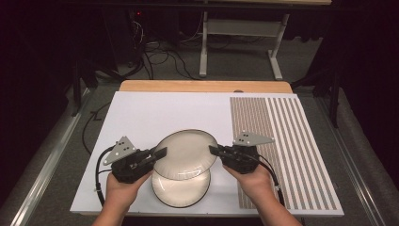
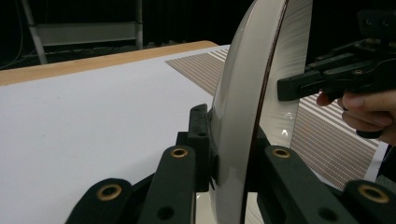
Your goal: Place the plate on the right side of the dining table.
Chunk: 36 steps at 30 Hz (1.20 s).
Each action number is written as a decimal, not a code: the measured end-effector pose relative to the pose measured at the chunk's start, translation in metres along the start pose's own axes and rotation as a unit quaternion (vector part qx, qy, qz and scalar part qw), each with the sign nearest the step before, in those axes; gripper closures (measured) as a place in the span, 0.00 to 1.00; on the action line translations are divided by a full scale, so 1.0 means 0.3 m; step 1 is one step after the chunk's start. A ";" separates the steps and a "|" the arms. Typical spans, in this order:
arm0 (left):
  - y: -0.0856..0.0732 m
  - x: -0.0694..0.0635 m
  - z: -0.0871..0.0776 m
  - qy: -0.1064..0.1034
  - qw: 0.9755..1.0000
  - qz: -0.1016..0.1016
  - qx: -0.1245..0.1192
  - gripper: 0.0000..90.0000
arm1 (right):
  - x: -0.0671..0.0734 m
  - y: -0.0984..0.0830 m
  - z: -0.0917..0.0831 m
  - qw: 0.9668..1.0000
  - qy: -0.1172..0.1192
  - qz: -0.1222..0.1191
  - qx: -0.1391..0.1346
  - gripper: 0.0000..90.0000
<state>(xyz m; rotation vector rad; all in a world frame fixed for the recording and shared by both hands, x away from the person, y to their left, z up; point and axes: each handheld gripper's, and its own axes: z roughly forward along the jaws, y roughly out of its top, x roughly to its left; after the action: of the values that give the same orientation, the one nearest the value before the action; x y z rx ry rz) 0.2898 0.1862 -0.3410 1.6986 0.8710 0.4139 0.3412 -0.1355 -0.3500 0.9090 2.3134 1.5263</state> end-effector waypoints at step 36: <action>0.199 -0.250 0.537 -0.074 0.995 0.036 0.061 0.86 | -0.323 -0.096 -0.436 0.991 -0.123 0.048 -0.021 0.95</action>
<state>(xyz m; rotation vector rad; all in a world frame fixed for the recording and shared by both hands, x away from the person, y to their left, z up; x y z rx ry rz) 0.3675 0.0165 -0.3231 1.8527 0.7416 0.2838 0.3411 -0.2999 -0.3330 1.1420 2.0854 1.4025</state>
